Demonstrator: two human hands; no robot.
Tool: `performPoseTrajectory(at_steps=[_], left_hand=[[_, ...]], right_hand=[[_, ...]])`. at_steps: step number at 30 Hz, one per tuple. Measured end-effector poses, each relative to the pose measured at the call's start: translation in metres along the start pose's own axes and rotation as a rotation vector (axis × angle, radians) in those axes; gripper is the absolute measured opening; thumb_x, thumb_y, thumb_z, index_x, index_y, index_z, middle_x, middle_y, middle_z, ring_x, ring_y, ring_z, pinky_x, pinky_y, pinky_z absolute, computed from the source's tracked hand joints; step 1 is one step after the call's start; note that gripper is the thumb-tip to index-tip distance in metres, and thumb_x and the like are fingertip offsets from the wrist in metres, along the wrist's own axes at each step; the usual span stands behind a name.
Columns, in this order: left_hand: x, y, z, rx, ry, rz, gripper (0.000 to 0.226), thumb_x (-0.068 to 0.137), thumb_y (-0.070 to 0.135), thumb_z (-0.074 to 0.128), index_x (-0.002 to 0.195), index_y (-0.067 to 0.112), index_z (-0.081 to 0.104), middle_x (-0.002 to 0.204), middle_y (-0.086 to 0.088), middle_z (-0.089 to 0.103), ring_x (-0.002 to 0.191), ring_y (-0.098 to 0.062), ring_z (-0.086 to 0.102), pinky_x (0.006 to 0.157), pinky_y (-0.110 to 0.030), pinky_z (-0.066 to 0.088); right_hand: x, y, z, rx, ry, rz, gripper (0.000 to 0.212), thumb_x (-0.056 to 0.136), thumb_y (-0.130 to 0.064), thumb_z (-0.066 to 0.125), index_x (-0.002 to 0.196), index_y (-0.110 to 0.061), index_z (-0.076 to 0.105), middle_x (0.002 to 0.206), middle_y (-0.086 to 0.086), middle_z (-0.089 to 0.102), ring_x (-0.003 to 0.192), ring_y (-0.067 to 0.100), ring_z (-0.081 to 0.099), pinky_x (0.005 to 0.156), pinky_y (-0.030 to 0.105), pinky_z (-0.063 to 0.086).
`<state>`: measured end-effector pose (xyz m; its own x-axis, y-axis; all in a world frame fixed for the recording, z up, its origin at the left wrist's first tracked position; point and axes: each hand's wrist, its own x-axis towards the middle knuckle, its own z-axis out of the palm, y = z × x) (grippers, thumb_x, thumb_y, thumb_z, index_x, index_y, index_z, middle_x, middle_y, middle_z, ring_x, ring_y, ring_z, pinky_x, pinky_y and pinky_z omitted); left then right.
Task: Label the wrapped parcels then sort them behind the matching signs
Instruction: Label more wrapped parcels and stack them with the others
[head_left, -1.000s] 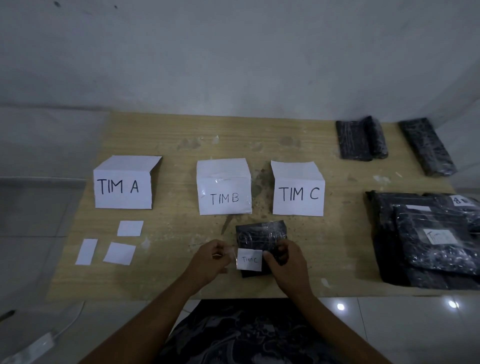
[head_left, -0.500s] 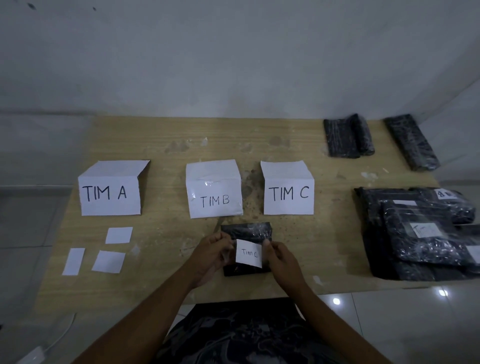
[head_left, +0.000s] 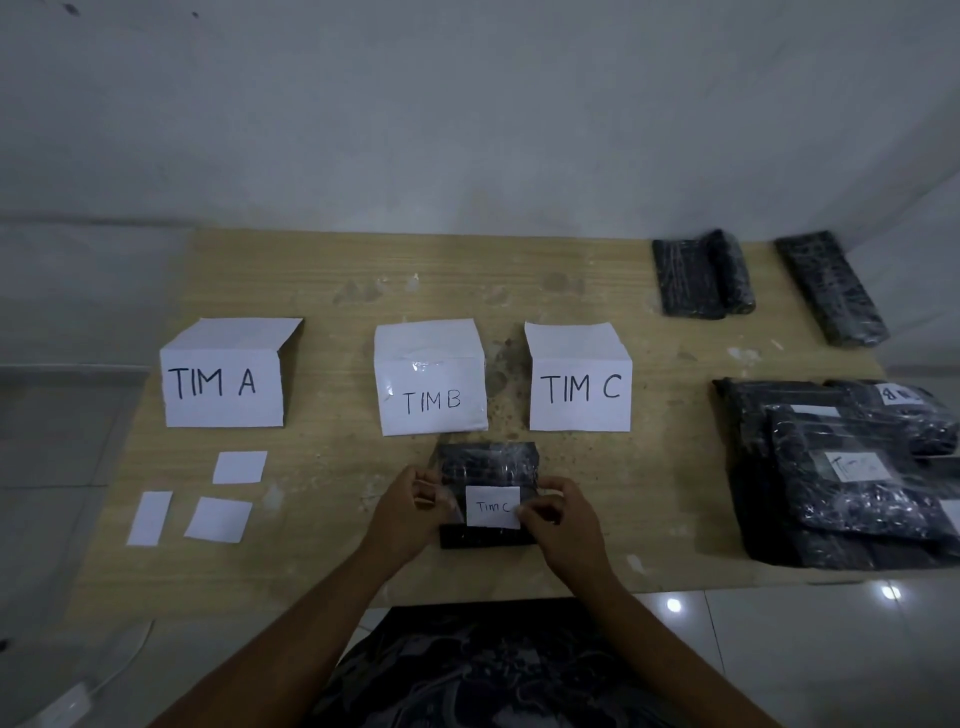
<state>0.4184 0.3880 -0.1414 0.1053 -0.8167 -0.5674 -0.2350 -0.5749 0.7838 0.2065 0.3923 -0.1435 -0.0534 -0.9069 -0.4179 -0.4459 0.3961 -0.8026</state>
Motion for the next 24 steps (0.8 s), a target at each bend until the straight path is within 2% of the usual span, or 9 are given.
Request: performPoseTrajectory(at_steps=[4, 7, 12, 14, 17, 20, 22, 24], left_hand=[[0.003, -0.005, 0.000, 0.044, 0.046, 0.012, 0.024, 0.083, 0.008, 0.069, 0.096, 0.018, 0.052, 0.093, -0.005, 0.061, 0.085, -0.021, 0.060, 0.066, -0.030, 0.048], [0.004, -0.006, 0.000, 0.065, 0.063, 0.019, 0.027, 0.083, 0.010, 0.070, 0.101, 0.016, 0.050, 0.090, -0.003, 0.060, 0.082, -0.019, 0.060, 0.063, -0.026, 0.046], [0.003, -0.007, 0.005, 0.098, 0.072, 0.052, 0.025, 0.083, 0.007, 0.069, 0.094, 0.019, 0.050, 0.086, 0.002, 0.060, 0.081, -0.018, 0.059, 0.059, -0.018, 0.042], [0.003, -0.007, 0.006, 0.119, 0.079, 0.053, 0.026, 0.083, 0.013, 0.071, 0.099, 0.014, 0.051, 0.087, 0.002, 0.060, 0.082, -0.017, 0.060, 0.060, -0.018, 0.042], [0.004, -0.005, 0.005, 0.151, 0.072, 0.030, 0.039, 0.083, 0.027, 0.072, 0.109, 0.012, 0.048, 0.098, 0.000, 0.056, 0.090, -0.020, 0.059, 0.069, -0.027, 0.044], [0.003, -0.002, 0.005, 0.133, 0.035, -0.019, 0.054, 0.082, 0.038, 0.072, 0.121, 0.014, 0.044, 0.109, 0.001, 0.053, 0.098, -0.019, 0.056, 0.075, -0.028, 0.044], [0.002, 0.000, 0.007, 0.113, 0.013, -0.034, 0.058, 0.080, 0.041, 0.073, 0.125, 0.014, 0.046, 0.111, 0.003, 0.054, 0.100, -0.018, 0.056, 0.079, -0.028, 0.045], [0.003, 0.003, 0.011, 0.107, 0.000, -0.028, 0.057, 0.080, 0.040, 0.073, 0.125, 0.015, 0.048, 0.111, 0.004, 0.054, 0.099, -0.015, 0.055, 0.080, -0.026, 0.046]], right_hand=[[0.004, -0.004, 0.005, -0.042, 0.009, -0.013, 0.035, 0.084, -0.018, 0.072, 0.112, -0.017, 0.051, 0.084, -0.007, 0.068, 0.079, -0.003, 0.061, 0.059, 0.008, 0.048], [0.005, -0.004, 0.008, -0.093, 0.030, -0.045, 0.032, 0.084, -0.018, 0.073, 0.109, -0.014, 0.054, 0.084, -0.005, 0.067, 0.076, 0.001, 0.062, 0.056, 0.009, 0.048], [0.006, -0.001, 0.009, -0.151, 0.091, -0.097, 0.027, 0.084, -0.018, 0.073, 0.103, -0.015, 0.054, 0.087, -0.003, 0.063, 0.078, 0.012, 0.062, 0.055, 0.008, 0.046], [0.005, 0.001, 0.008, -0.142, 0.138, -0.125, 0.026, 0.083, -0.018, 0.073, 0.099, -0.017, 0.052, 0.088, 0.001, 0.061, 0.079, 0.016, 0.059, 0.058, 0.012, 0.044], [0.005, 0.006, 0.006, -0.176, 0.245, -0.141, 0.033, 0.083, -0.021, 0.072, 0.108, -0.011, 0.054, 0.101, 0.003, 0.054, 0.090, 0.020, 0.054, 0.072, 0.024, 0.043], [0.008, 0.008, 0.004, -0.142, 0.215, -0.010, 0.052, 0.084, -0.035, 0.070, 0.123, -0.009, 0.048, 0.118, 0.002, 0.048, 0.106, 0.019, 0.051, 0.084, 0.030, 0.045], [0.011, 0.008, 0.006, -0.130, 0.099, 0.030, 0.058, 0.083, -0.044, 0.070, 0.124, -0.010, 0.047, 0.117, 0.002, 0.052, 0.105, 0.018, 0.055, 0.079, 0.022, 0.048], [0.012, 0.007, 0.009, -0.117, 0.036, -0.019, 0.051, 0.080, -0.044, 0.073, 0.114, -0.013, 0.051, 0.103, 0.000, 0.058, 0.090, 0.013, 0.060, 0.064, 0.010, 0.046]])
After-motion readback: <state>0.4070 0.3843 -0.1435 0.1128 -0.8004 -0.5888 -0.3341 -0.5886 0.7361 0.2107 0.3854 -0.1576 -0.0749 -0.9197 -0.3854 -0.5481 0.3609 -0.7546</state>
